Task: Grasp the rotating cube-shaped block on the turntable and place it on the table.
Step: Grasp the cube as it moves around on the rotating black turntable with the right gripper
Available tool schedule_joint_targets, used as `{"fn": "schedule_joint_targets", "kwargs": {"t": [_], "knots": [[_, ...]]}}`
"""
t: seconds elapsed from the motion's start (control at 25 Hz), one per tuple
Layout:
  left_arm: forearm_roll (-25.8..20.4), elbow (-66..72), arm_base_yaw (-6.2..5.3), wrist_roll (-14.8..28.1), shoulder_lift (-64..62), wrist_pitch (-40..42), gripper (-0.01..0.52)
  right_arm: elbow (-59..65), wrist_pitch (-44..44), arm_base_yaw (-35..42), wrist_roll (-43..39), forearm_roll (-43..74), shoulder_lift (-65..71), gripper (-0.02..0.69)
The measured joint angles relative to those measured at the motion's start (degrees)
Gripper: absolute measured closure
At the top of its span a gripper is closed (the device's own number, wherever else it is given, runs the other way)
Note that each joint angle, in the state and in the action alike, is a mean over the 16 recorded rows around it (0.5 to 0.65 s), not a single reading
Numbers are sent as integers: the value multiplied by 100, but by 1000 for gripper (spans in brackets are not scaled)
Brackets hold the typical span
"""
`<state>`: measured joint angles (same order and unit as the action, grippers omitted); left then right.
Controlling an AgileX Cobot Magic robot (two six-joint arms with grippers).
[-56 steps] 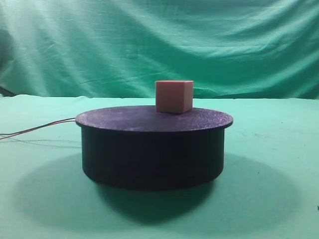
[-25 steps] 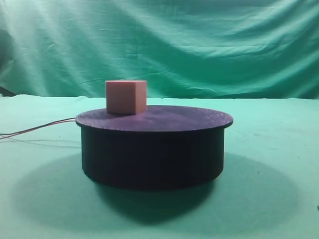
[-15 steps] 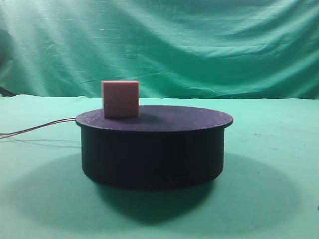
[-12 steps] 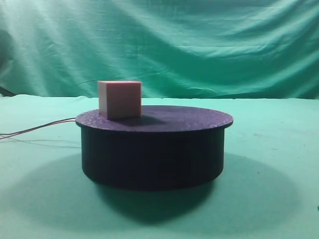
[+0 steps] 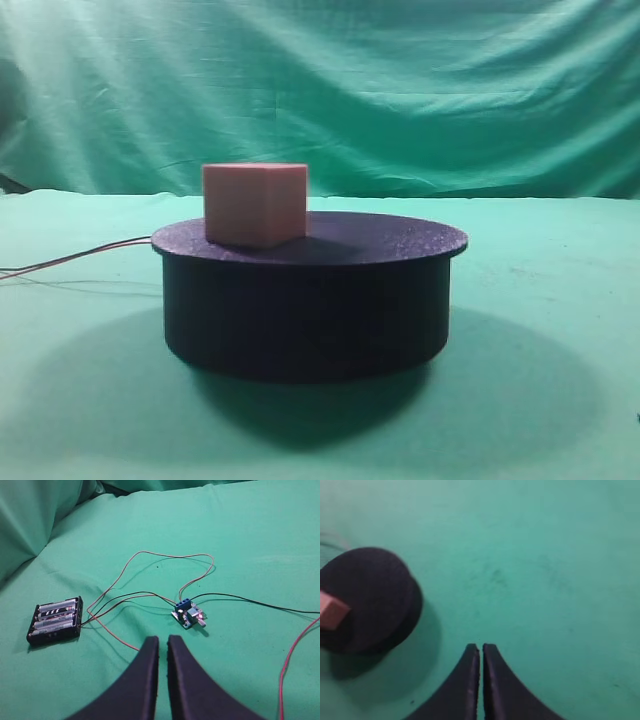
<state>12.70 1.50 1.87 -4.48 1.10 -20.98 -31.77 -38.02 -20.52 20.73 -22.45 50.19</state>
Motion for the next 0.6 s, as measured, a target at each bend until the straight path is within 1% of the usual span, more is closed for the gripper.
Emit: {"fn": "schedule_joint_targets", "kwargs": {"t": [0.12, 0.24, 0.32, 0.4, 0.6], "knots": [[0, 0, 0, 0, 0, 0, 514, -314, -51, -664, 175, -117, 740, 646], [0, 0, 0, 0, 0, 0, 514, -626, -7, -1294, 143, -57, 1402, 591], [0, 0, 0, 0, 0, 0, 514, -822, 57, -1644, 64, 26, 1788, 529], [0, 0, 0, 0, 0, 0, 514, -1005, 125, -1913, -56, 113, 2135, 453], [0, 0, 0, 0, 0, 0, 514, -1420, 228, -2223, -369, 233, 2845, 254]]}}
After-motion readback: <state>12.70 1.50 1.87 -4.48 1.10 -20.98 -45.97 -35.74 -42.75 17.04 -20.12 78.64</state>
